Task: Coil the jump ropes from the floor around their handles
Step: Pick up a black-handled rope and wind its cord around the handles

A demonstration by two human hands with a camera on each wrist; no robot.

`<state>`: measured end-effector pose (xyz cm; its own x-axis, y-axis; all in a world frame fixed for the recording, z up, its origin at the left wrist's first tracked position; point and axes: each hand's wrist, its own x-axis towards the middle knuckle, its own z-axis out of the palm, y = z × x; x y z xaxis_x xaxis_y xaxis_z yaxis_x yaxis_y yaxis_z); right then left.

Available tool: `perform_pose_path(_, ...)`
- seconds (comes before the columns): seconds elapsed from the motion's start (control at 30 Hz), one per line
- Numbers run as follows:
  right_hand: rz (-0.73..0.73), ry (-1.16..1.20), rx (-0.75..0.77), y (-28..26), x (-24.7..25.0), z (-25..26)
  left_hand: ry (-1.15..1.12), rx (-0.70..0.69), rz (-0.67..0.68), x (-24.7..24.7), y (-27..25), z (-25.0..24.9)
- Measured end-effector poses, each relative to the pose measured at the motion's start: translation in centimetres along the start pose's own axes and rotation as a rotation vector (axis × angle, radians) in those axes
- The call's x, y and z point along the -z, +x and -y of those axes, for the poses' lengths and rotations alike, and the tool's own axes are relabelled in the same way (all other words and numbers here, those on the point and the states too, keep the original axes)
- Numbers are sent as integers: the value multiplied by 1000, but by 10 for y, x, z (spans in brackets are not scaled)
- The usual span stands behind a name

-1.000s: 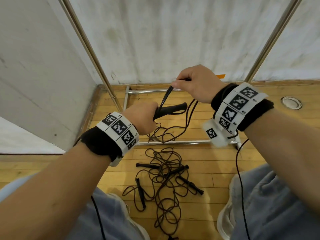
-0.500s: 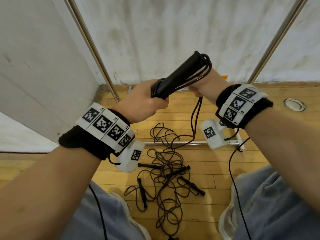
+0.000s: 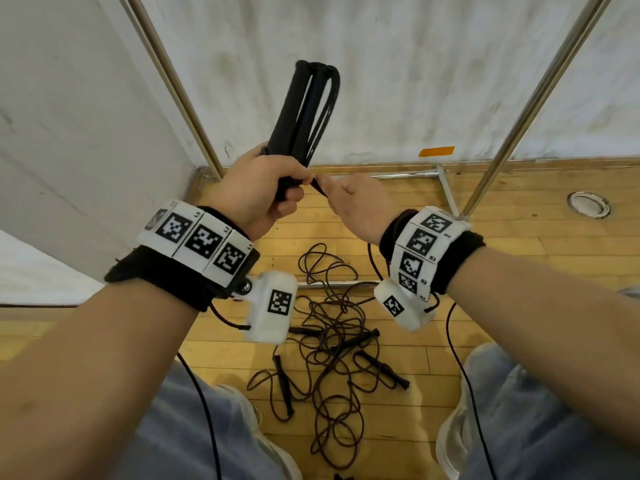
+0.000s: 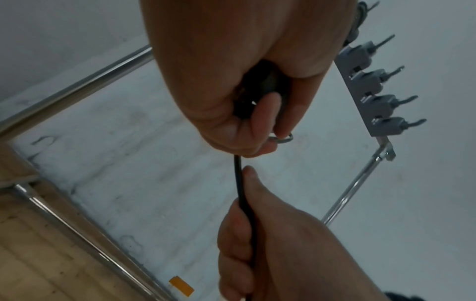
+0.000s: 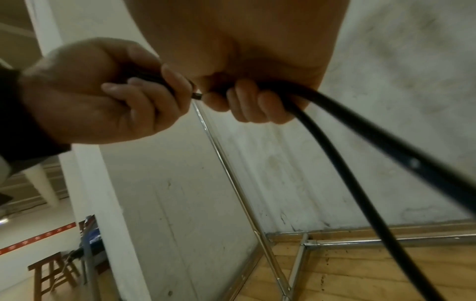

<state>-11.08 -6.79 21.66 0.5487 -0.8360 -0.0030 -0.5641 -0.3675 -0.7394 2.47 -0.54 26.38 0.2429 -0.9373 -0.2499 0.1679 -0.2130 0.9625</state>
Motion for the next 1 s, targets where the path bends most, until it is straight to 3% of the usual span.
perform_pose_path(0.13, 21, -40, 30, -2, 3, 4, 66, 27, 20, 6, 4, 1)
perform_pose_path(0.33, 219, -133, 121, -6, 8, 9, 498, 82, -177, 9, 12, 12)
perform_pose_path(0.57, 267, -14, 136, -10, 9, 15, 1058, -123, -211, 5, 18, 32)
perform_pose_path(0.8, 280, 60, 173, -14, 8, 22, 1171, -271, -279, 3, 21, 39)
perform_pose_path(1.0, 238, -14, 267, -19, 9, 26, 1243, -276, -308, 7, 24, 40)
